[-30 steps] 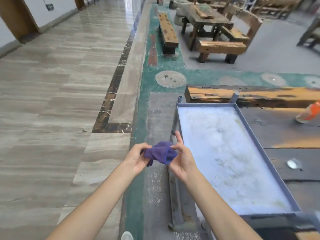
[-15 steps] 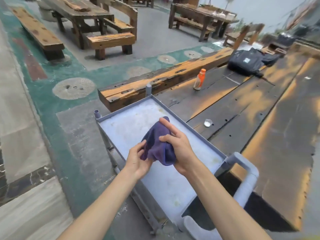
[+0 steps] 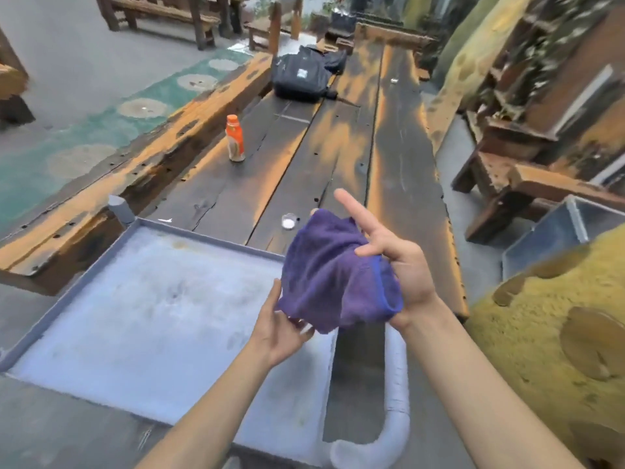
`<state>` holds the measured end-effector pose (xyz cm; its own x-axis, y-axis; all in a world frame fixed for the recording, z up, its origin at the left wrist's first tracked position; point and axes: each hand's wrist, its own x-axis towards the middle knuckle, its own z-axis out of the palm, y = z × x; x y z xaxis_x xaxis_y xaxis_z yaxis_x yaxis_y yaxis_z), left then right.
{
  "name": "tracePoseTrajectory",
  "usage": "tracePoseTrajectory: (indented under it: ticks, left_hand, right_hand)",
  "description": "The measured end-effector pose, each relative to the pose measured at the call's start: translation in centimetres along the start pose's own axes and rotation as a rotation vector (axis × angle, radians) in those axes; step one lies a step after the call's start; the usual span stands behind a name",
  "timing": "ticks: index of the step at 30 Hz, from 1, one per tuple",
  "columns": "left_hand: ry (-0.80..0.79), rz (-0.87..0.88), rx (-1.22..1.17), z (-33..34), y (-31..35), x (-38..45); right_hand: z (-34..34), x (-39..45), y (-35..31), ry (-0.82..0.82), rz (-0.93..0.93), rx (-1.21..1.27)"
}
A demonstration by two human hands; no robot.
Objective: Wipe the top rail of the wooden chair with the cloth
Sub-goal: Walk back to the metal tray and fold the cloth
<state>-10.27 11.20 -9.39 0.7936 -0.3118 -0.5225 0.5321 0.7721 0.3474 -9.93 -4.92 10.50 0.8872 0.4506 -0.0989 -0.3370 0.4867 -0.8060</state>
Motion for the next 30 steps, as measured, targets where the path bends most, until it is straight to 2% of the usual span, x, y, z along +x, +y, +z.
tracePoseTrajectory:
  ticks: [2,5,9,11,15,18,20,24,26,28,30]
  left_hand:
    - [-0.089,-0.049,0.067,0.0,0.1,0.6]
    - [-0.22,-0.155,0.218,0.1,-0.2,2.0]
    - [-0.371,-0.279,0.64,0.9,0.0,3.3]
    - [-0.406,-0.322,0.772,1.2,0.0,3.9]
    - [-0.356,-0.296,0.902,2.2,0.0,5.1]
    - [-0.338,-0.189,0.916,3.0,-0.2,6.0]
    - [-0.323,-0.112,0.873,3.2,-0.1,6.1]
    - [-0.294,0.053,0.698,3.2,0.0,6.3]
    - [-0.204,0.117,0.662,3.3,-0.4,7.1]
    - [-0.03,0.141,0.777,3.2,-1.3,8.1]
    - [0.15,0.077,1.037,2.6,-2.5,8.6]
  right_hand:
    - [-0.8,-0.4,-0.4,-0.017,-0.037,0.065]
    - [-2.9,-1.5,-1.4,0.085,-0.124,0.155]
    - [-7.1,-4.3,-2.9,0.348,-0.247,0.149]
    - [-9.5,-6.6,-2.9,0.454,-0.256,0.091]
    - [-13.6,-11.3,-2.5,0.658,-0.152,-0.267]
    - [-16.4,-13.7,-1.7,0.812,-0.031,-0.73]
    - [-18.5,-14.9,-0.4,0.859,0.037,-0.877]
    - [-22.1,-16.9,2.6,1.006,0.011,-0.77]
    - [-23.8,-16.7,4.0,1.051,0.002,-0.754]
    - [-25.5,-16.1,5.6,1.085,0.066,-0.767]
    - [-26.7,-15.4,7.8,1.141,0.17,-0.723]
